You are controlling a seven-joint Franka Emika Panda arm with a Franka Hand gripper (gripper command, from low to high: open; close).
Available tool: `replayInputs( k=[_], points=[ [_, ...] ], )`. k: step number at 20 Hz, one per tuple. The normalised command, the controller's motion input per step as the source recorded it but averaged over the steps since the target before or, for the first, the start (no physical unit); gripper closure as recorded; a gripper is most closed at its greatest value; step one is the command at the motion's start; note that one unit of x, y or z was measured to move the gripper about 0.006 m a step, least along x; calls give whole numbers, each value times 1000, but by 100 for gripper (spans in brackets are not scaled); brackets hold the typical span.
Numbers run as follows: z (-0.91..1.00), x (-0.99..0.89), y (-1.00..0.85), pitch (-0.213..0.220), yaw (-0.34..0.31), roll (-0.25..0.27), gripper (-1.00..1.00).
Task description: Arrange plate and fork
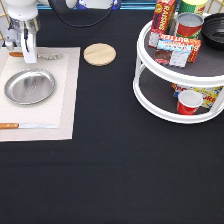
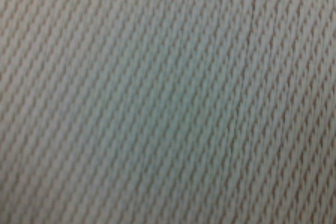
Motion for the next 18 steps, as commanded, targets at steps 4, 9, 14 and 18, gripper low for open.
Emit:
replayInputs(
  k=[4, 9, 14, 18],
  points=[
    [72, -65, 361, -14, -121, 0, -100],
    [586, -139, 601, -6, -71, -15, -100],
    [1000, -102, 817, -16, -3, -70, -100],
    [1000, -57, 928, -13, 0, -66, -100]
  ],
)
